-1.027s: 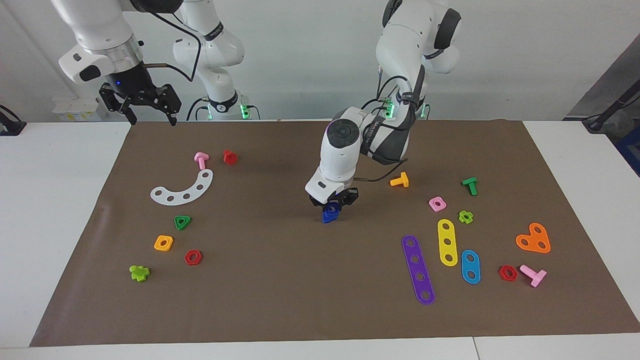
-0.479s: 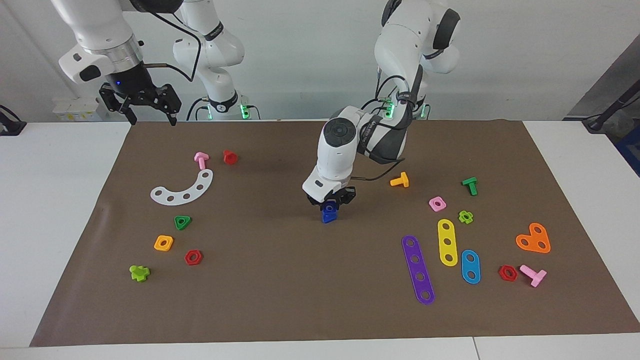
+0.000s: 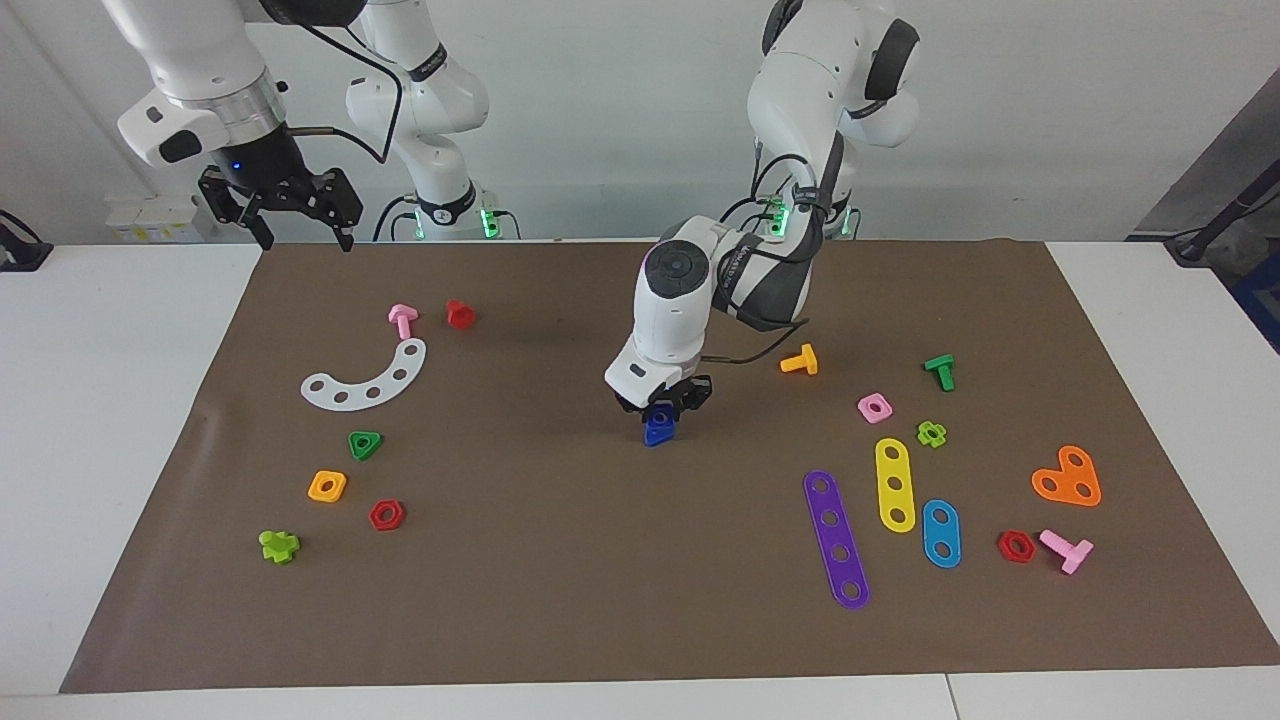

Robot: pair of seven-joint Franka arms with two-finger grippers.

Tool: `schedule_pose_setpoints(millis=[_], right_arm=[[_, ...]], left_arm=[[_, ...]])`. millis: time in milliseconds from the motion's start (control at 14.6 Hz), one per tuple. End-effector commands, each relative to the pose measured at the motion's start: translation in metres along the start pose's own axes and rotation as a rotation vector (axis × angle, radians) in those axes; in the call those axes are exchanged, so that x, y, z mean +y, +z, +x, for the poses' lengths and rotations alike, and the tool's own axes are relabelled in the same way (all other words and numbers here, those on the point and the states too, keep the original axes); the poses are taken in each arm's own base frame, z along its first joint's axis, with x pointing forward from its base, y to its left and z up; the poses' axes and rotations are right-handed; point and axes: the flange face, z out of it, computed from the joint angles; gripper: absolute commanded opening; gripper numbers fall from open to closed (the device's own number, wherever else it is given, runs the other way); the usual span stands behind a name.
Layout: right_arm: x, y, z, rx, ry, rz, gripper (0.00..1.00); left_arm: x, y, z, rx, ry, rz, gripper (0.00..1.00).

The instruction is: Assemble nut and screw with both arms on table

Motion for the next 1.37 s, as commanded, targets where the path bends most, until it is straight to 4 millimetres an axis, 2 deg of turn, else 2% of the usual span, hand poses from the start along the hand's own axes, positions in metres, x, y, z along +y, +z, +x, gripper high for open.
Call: schedule_pose_setpoints(millis=[0,205,411,548,1096,1301], right_arm=[[0.001,-0.005,-0.004,-0.001,-0.022,-0.008,1.00],[0.002,-0.005,-0.004,-0.002,-0.020,-0.008,1.00],[0.001,-0.005,-0.004,-0.001,-0.022,-0.008,1.00],[0.001,-0.005,-0.004,-0.001,-0.022,-0.008,1.00],[0.002,-0.005,-0.004,-0.002,-0.020,-0.008,1.00],[0.001,-0.005,-0.004,-0.001,-0.022,-0.008,1.00]], left_arm=[[0.002,0.007,-0.003,0.020,-0.010,0.012,0.10],[-0.001,0.016,-0.005,0.029,-0.011,0.006,0.10],[-0.002,0.017,-0.004,0.035,-0.010,0.004,0.10],[-0.003,0.023,-0.007,0.030,-0.010,0.007,0.14],[0.001,0.002,0.000,0.048,-0.028,-0.021,0.10],[0.000,0.001,-0.001,0.029,-0.030,-0.008,0.10]])
